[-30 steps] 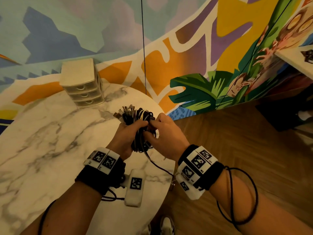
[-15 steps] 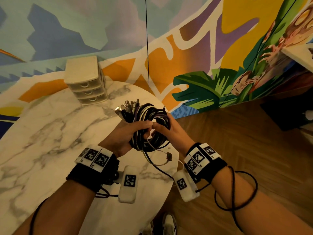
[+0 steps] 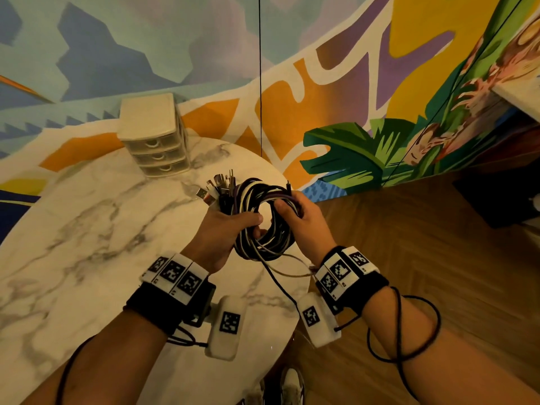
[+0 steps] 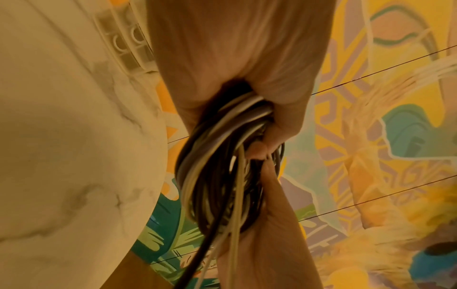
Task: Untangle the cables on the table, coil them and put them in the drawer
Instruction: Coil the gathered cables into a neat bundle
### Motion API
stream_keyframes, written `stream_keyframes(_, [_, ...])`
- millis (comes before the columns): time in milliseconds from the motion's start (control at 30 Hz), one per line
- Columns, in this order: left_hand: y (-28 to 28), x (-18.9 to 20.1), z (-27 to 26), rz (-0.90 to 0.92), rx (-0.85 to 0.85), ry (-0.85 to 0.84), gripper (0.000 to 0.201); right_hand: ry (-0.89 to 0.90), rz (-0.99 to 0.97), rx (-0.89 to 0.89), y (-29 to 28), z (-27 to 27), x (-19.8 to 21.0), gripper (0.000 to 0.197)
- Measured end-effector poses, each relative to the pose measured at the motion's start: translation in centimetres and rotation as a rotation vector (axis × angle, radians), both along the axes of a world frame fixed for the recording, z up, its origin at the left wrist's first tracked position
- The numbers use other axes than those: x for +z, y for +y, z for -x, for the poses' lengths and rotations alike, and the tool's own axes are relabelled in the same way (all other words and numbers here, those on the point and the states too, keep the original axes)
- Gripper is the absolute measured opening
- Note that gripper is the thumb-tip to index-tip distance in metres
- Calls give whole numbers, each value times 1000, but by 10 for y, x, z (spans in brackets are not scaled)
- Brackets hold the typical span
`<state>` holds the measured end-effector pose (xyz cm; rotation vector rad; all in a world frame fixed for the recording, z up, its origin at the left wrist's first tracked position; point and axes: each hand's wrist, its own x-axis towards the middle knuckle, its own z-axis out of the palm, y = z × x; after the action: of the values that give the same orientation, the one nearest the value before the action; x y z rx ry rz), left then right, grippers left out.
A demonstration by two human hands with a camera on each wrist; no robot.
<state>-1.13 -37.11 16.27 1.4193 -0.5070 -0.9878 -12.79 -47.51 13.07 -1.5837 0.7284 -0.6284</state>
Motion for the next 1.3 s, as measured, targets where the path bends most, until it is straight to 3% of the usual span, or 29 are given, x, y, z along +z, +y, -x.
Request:
stream_keyframes(100, [0,2,-2,27,37,-29,10,-43,-179,95,-3,1,-4,27])
stream_keyframes(167, [0,3,-6,64,74,-32,15,21,-246,203,-4,8,-13,39])
stream_keyframes(300, [2,6,-11,109,99,48,5,379,-194,629,16,22,-27,28])
stream_keyframes(367, [1,9,-7,168,50,135,4,480,-243,735,33,19,-29,15])
stream_keyframes(400, [1,10,-5,207,16,180,7,519,-269,728,38,15,-30,21])
stream_keyframes(467, [5,13,-2,267,-76,235,16,635,-192,683,39,8,-32,28])
stream_keyframes(567, [15,15,-5,266,-255,202,12,738,-16,717,24,7,-12,11])
stream_keyframes(667, [23,18,-9,92,-378,35,21,942,183,782,-7,9,12,29])
stream_keyframes(767, [25,29,-10,-46,-490,-307,21,832,271,780,-31,9,16,10])
stream_keyframes(900, [29,23,-12,52,-640,-681,26,824,334,669,-52,11,25,38])
stream_keyframes(1033, [26,-7,-15,56,-560,-1057,25,750,358,597,-55,10,40,39])
stream_keyframes(1100, [25,-19,-13,25,-398,-1124,38,674,298,526,-49,9,44,47])
stream_keyframes(1200, [21,-29,-9,-1,-152,-1057,41,547,261,414,-31,5,44,56])
stream_keyframes(1300, [13,-31,0,-68,-15,-978,40,471,231,303,-13,-2,37,54])
